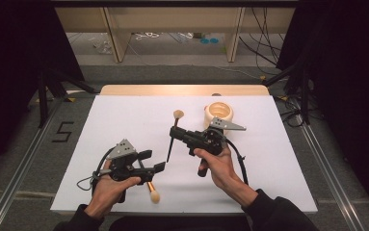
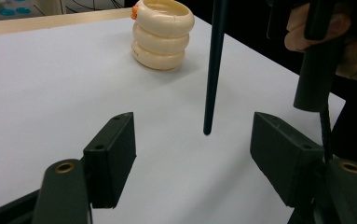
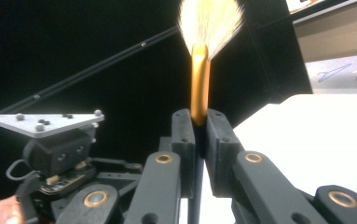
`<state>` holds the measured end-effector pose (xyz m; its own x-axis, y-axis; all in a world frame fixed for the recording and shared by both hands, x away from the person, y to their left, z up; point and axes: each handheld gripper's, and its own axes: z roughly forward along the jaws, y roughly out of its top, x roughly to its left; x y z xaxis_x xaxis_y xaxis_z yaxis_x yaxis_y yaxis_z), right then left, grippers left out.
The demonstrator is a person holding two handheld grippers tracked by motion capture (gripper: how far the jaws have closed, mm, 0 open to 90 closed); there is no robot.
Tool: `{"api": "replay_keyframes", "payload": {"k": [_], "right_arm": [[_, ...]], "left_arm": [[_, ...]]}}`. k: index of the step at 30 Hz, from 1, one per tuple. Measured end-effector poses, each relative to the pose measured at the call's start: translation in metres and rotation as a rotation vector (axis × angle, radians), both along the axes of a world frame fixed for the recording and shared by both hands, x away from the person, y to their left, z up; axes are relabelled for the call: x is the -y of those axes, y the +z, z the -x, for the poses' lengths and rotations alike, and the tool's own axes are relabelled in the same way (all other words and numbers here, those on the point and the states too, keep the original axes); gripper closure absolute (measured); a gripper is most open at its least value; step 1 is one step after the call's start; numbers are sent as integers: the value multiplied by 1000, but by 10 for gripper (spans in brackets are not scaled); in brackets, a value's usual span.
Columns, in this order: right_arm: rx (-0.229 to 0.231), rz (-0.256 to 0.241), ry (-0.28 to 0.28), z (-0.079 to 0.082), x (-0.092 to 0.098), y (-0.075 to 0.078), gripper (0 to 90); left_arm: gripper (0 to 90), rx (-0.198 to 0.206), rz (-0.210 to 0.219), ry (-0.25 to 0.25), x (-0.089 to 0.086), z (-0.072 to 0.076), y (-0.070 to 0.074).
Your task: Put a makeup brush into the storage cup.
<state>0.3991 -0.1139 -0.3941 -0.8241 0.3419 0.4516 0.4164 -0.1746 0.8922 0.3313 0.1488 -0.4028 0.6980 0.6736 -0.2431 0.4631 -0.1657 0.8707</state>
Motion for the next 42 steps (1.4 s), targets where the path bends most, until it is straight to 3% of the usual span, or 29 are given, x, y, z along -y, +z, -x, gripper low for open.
{"api": "replay_keyframes", "payload": {"k": [8, 16, 24, 34, 41, 42], "right_arm": [[43, 53, -58, -11, 15, 2, 834], [87, 122, -121, -23, 31, 5, 834], [140, 174, -180, -35, 47, 10, 834], [112, 221, -235, -48, 65, 10, 834], [135, 224, -282, -59, 79, 19, 833], [140, 245, -288, -61, 82, 21, 833]], "left_arm": [[286, -6, -35, 12, -2, 6, -5], [260, -10, -30, 8, -4, 10, -11], [247, -11, -61, 14, -6, 14, -15], [242, -4, -72, 11, -7, 18, -17], [241, -3, -101, 30, -9, 20, -20], [240, -7, -100, 30, -9, 20, -20]]}}
